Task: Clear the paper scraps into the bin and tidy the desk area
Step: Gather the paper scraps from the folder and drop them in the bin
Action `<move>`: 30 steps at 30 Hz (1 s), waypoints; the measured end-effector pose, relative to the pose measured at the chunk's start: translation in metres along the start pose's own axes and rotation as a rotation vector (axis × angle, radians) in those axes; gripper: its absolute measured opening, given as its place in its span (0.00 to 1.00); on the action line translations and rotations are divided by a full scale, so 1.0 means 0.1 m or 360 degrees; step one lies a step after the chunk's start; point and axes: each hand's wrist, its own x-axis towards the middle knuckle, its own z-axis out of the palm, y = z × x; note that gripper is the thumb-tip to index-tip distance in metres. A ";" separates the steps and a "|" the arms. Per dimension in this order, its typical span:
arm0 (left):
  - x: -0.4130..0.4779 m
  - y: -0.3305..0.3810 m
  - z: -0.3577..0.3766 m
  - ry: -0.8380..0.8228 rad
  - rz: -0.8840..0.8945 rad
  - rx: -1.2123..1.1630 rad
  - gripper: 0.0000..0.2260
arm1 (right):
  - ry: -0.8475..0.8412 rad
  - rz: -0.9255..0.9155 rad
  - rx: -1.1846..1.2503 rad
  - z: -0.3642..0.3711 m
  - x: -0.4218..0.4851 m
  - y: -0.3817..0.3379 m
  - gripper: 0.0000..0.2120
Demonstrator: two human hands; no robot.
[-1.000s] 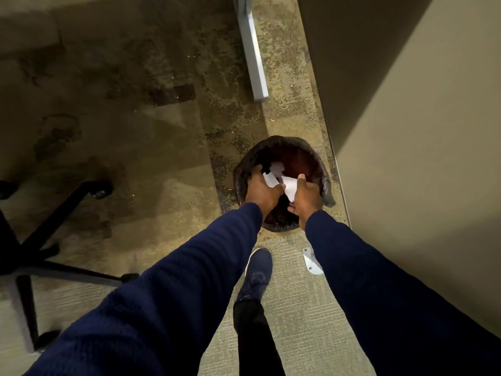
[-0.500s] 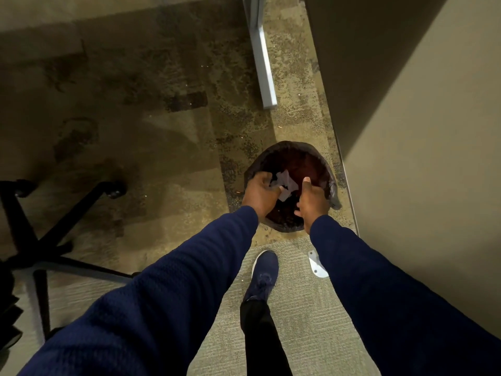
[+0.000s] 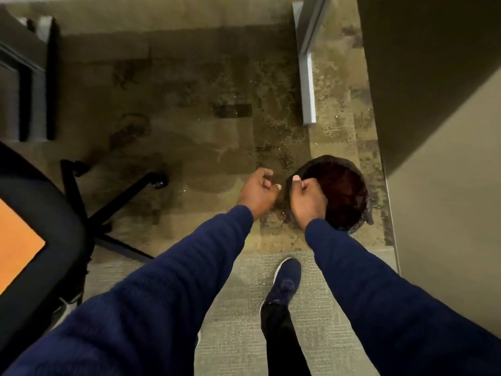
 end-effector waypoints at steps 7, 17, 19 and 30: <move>-0.39 -0.22 -1.09 0.0183 0.0068 0.0192 0.16 | -0.0111 -0.0450 -0.0185 0.54 -0.66 -0.75 0.16; -0.92 -0.52 -2.73 0.0472 0.0335 0.0603 0.16 | -0.0222 -0.0917 -0.0246 1.40 -1.67 -1.91 0.12; -1.03 -0.58 -3.01 0.0513 0.0353 0.0648 0.16 | -0.0243 -0.0983 -0.0240 1.56 -1.83 -2.10 0.12; -1.69 -1.46 -4.65 0.0921 0.0165 0.0816 0.22 | -0.0423 -0.1472 -0.0300 2.71 -2.75 -2.96 0.13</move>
